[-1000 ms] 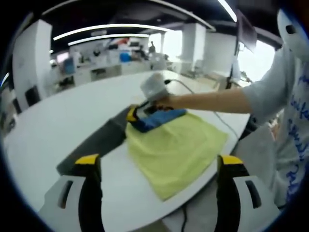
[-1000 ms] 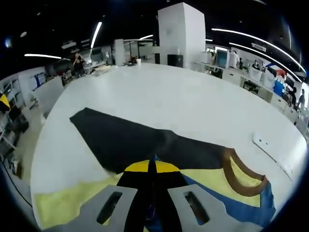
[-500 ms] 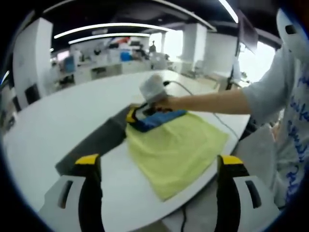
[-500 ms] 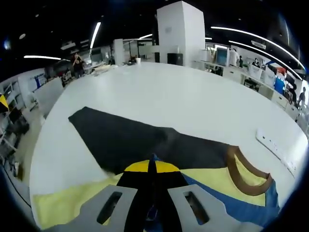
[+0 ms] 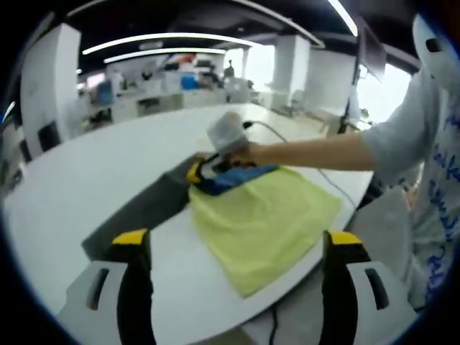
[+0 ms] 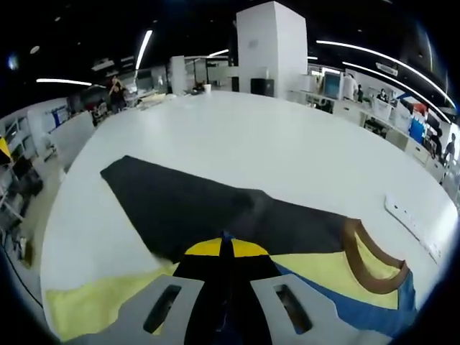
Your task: Fold the garment on the visible template until the final outline fits inside the template.
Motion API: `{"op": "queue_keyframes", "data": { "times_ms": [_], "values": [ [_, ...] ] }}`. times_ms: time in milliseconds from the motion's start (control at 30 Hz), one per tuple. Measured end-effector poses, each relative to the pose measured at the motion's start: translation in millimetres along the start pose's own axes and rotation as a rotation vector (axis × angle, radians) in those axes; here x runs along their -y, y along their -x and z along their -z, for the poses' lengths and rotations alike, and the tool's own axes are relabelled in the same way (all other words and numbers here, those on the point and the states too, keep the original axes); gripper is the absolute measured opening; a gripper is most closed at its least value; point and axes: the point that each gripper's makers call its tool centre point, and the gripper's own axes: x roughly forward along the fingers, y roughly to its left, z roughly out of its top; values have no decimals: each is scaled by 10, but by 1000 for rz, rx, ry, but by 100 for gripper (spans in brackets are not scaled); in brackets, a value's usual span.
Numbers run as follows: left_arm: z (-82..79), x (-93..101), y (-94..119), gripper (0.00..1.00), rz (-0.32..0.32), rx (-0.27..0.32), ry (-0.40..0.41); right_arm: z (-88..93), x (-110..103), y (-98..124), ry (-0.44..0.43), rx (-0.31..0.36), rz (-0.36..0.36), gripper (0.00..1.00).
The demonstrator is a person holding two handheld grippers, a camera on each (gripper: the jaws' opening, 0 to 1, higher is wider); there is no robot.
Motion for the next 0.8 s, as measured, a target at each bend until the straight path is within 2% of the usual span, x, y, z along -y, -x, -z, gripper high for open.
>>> {"op": "queue_keyframes", "data": {
  "times_ms": [333,500,800],
  "values": [
    [5,-5,-4,94,3,2,5,-78,-71,5,-2,26,-19,5],
    [6,-4,-5,94,3,3,4,-93,-130,5,2,27,-37,13],
    [-12,-7,7,94,-1,9,-1,-125,-107,12,5,35,-32,26]
  ]
}}
